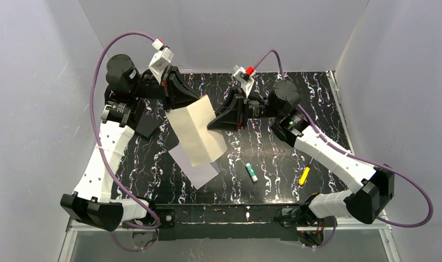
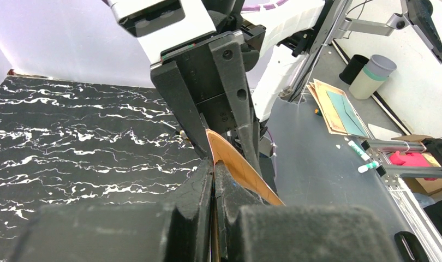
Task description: Place the letter into the envelope and seal it
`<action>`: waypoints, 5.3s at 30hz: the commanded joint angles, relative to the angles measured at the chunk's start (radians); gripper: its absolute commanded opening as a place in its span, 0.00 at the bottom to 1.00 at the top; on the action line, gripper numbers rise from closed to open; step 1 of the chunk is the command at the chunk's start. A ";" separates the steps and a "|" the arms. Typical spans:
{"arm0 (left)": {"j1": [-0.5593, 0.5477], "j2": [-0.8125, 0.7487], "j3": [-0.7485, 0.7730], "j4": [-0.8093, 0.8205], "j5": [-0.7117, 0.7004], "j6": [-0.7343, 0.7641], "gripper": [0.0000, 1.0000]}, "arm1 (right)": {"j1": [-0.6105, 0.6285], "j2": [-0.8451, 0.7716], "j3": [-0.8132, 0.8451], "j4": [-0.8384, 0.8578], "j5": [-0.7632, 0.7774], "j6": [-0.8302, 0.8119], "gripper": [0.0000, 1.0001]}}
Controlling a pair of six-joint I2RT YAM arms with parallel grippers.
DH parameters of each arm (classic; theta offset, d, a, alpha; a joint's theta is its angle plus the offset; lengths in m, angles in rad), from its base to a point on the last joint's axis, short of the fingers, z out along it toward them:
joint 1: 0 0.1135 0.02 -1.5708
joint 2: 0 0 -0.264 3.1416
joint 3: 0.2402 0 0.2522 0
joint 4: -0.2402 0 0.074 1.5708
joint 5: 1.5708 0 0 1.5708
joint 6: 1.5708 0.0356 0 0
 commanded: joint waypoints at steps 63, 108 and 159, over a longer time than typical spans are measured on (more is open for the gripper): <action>0.008 -0.067 0.031 0.013 -0.058 0.028 0.00 | -0.018 0.035 0.010 0.148 -0.032 0.084 0.03; 0.190 -0.191 -0.211 0.211 -0.298 -0.492 0.98 | -0.024 0.032 0.105 0.168 0.526 0.164 0.01; -0.009 -0.184 -0.340 -0.012 -0.667 0.327 0.94 | -0.024 0.142 0.411 -0.814 1.311 0.834 0.01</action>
